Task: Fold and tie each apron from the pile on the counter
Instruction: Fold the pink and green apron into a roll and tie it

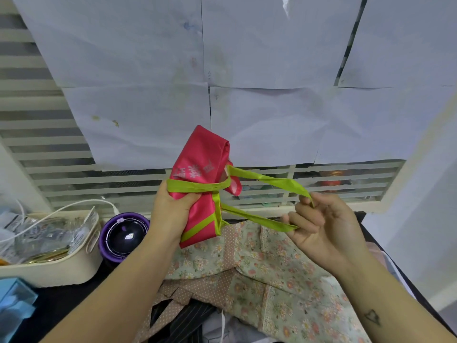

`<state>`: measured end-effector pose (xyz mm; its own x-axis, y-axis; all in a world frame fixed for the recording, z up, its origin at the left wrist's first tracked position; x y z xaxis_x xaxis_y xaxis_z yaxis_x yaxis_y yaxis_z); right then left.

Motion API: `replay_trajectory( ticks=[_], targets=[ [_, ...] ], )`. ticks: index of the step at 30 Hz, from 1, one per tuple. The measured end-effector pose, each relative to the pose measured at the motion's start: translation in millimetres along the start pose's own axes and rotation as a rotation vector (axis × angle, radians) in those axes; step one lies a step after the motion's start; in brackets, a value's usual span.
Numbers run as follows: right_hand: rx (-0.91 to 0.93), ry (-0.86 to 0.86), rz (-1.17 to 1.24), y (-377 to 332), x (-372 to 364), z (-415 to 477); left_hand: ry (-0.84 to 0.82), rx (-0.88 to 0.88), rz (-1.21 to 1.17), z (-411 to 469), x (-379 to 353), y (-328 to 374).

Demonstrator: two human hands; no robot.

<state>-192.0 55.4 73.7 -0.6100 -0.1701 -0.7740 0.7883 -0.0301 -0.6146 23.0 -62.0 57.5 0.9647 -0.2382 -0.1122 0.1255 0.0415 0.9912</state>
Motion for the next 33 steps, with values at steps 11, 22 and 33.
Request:
replay_trajectory(
  ticks=[11,22,33],
  targets=[
    [0.102,0.061,0.175,-13,-36,-2,0.054,0.010,0.309,10,10,-15],
    [0.940,0.342,-1.457,-1,-43,19,-0.174,-0.009,0.469,1,-21,-16],
    [0.699,-0.037,-1.386,-24,-58,23,-0.252,0.345,0.173,-4,-18,-31]
  ],
)
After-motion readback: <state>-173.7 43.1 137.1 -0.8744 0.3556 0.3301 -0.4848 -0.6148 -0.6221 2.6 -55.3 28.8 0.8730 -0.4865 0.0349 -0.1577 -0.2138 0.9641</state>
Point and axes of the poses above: each hand's wrist, its own z-axis towards the middle knuckle, its own x-axis out of the back of the hand, y = z × x, the point moved 1 cm from there along z, towards the middle knuckle, and after that the axes turned 12 degrees about -y, right-handed, at the moved point
